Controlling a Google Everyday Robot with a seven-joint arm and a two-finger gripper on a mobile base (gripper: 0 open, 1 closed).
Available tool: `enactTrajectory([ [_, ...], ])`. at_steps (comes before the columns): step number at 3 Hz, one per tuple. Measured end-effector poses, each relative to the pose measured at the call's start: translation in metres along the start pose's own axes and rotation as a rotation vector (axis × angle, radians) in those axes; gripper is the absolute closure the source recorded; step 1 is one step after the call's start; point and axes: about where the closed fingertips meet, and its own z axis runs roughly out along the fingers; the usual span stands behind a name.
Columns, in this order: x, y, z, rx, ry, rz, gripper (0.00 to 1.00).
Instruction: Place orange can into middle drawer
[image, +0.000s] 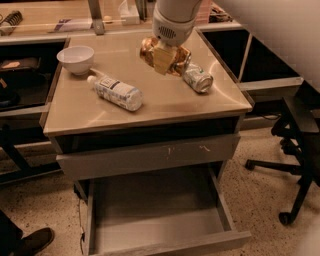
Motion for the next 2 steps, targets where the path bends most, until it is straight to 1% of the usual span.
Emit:
enactTrajectory([
  [1, 0.041, 0.056, -0.007, -0.074, 0.051, 0.115, 1.0],
  [2, 0.058, 0.076, 0.011, -0.109, 0.105, 0.128, 1.0],
])
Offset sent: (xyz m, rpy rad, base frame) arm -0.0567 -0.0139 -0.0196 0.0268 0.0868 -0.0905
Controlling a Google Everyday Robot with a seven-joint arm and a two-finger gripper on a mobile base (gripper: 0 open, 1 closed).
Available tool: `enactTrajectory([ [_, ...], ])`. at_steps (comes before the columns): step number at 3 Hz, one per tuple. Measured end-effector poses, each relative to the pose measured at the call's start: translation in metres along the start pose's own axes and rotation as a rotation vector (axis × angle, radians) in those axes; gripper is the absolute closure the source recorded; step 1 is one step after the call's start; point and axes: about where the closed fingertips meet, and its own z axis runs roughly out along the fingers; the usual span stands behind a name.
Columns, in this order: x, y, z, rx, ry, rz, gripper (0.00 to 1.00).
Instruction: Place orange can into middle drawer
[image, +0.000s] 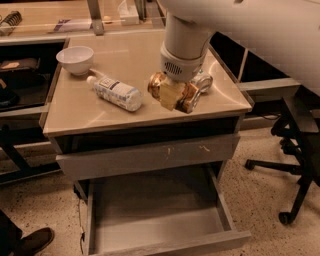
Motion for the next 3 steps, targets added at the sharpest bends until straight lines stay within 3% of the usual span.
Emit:
enactTrajectory([
  [1, 0.0, 0.0, 0.0, 0.0, 0.0, 0.0, 1.0],
  [2, 0.02, 0.022, 0.022, -0.041, 0.021, 0.035, 1.0],
  [3, 0.061, 0.063, 0.071, -0.136, 0.055, 0.149, 1.0],
])
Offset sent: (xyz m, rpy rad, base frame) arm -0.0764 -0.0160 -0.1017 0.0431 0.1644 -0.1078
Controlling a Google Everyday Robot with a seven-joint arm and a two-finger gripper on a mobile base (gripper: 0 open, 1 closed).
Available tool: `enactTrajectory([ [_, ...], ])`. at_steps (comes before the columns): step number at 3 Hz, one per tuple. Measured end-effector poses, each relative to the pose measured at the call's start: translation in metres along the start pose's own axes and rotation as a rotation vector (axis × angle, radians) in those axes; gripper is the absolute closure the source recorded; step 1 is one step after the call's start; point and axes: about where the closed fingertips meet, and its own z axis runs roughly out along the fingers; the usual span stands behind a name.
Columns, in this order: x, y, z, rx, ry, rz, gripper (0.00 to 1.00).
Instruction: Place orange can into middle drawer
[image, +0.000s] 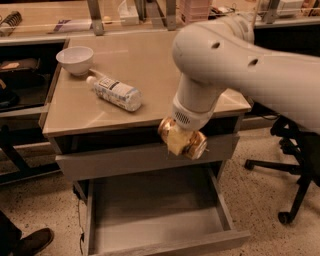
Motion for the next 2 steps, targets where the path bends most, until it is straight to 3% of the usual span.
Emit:
enactTrajectory([
  [1, 0.0405, 0.0297, 0.0639, -0.139, 0.056, 0.088, 1.0],
  [2, 0.0406, 0.0297, 0.064, -0.139, 0.056, 0.088, 1.0],
])
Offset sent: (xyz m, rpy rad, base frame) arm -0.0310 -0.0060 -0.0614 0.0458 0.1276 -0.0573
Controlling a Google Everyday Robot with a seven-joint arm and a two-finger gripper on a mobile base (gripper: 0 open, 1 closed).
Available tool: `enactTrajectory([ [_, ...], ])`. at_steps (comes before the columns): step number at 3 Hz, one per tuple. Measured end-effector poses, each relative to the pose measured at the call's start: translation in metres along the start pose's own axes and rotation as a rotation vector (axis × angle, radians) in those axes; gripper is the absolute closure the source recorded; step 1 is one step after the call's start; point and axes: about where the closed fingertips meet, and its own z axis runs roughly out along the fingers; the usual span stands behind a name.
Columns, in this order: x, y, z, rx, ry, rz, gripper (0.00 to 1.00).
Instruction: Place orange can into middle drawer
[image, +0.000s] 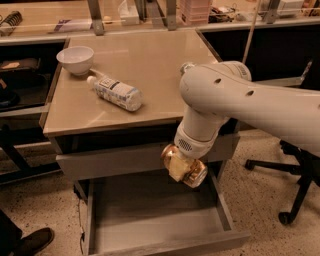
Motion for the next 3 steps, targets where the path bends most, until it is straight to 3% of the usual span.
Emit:
enactTrajectory([
  [1, 0.006, 0.003, 0.035, -0.049, -0.025, 0.054, 1.0],
  [3, 0.017, -0.005, 0.146, -0.218, -0.069, 0.248, 1.0],
])
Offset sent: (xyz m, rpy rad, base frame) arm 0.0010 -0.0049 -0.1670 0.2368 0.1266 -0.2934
